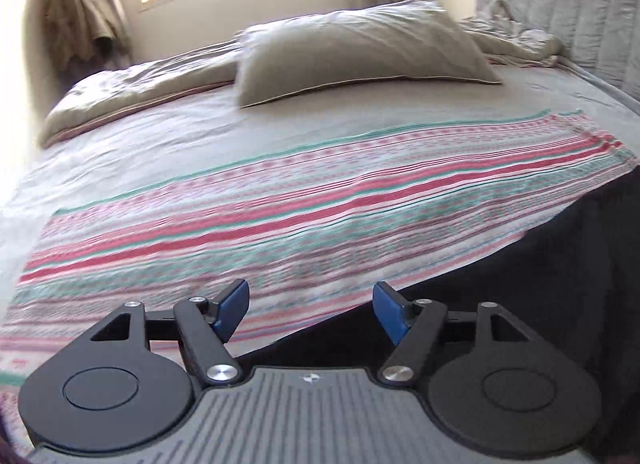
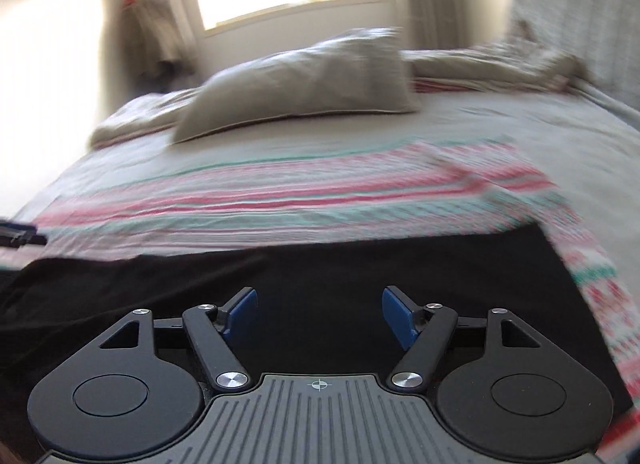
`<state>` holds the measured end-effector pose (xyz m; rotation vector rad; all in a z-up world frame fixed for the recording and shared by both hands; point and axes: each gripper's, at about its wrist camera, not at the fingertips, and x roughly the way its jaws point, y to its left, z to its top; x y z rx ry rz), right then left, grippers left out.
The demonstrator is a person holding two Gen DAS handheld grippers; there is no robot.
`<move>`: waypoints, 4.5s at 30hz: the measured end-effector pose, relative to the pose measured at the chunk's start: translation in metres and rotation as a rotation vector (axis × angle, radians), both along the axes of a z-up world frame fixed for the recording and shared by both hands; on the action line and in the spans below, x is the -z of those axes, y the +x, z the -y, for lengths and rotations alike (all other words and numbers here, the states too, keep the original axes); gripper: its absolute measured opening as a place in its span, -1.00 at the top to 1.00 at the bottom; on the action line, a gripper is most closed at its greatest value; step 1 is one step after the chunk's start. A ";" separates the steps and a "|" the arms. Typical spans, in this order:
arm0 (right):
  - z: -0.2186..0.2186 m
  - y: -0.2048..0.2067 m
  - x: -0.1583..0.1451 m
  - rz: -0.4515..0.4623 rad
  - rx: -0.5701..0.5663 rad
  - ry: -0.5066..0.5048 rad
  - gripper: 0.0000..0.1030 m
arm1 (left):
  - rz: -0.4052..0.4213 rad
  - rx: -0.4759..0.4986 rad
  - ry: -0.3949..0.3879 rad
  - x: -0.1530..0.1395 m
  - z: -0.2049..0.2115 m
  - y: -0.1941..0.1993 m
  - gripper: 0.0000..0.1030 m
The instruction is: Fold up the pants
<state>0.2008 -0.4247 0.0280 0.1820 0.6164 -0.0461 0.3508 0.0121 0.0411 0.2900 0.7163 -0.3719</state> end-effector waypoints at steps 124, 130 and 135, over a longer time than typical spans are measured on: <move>-0.424 0.234 0.030 -0.135 -0.719 -0.238 0.88 | -0.141 -0.630 -0.614 0.023 -0.146 -0.143 -0.86; -0.431 0.164 -0.015 0.008 -0.745 -0.306 0.95 | -0.158 -0.526 -0.840 0.021 -0.151 -0.146 -0.73; -0.446 0.097 -0.015 0.055 -0.802 -0.392 0.95 | -0.200 -0.423 -0.905 0.027 -0.130 -0.143 -0.69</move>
